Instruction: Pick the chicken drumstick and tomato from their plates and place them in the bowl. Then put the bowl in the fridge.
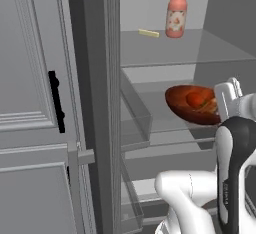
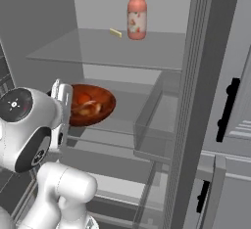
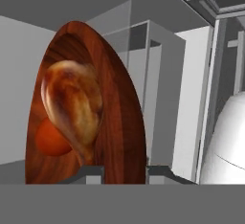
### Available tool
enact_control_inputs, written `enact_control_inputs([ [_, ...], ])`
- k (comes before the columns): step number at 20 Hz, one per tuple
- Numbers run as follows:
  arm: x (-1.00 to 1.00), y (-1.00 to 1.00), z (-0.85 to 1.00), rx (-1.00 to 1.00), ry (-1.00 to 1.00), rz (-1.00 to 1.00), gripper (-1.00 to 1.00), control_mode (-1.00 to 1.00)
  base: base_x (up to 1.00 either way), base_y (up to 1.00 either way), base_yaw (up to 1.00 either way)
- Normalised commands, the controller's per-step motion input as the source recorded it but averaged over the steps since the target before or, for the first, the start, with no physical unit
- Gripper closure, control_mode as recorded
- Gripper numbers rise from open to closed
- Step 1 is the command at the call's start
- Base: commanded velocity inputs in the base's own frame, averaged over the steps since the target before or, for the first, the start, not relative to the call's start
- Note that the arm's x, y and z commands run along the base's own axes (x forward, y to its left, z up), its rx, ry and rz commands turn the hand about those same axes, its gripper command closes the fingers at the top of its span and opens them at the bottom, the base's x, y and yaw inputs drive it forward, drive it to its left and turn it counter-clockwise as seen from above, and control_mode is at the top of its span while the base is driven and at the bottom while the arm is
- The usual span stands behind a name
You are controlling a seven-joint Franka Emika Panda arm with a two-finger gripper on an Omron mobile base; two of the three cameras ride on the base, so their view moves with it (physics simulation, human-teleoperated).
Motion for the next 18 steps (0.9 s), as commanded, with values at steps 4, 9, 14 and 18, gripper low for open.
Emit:
enact_control_inputs([
  [4, 1.00, -0.08, -0.60, 0.00, 0.00, 0.02, 1.00, -1.00, 0.00, 0.00, 0.00],
  [9, 0.96, 0.00, -0.66, 0.00, 0.00, 0.02, 1.00, -1.00, 0.00, 0.00, 0.00],
  [14, 0.92, 0.00, -0.61, 0.00, 0.08, 0.03, 1.00, -1.00, 0.00, 0.00, 0.00],
  [18, 0.71, 0.00, -0.46, 0.00, 0.11, 0.00, 1.00, -1.00, 0.00, 0.00, 0.00],
])
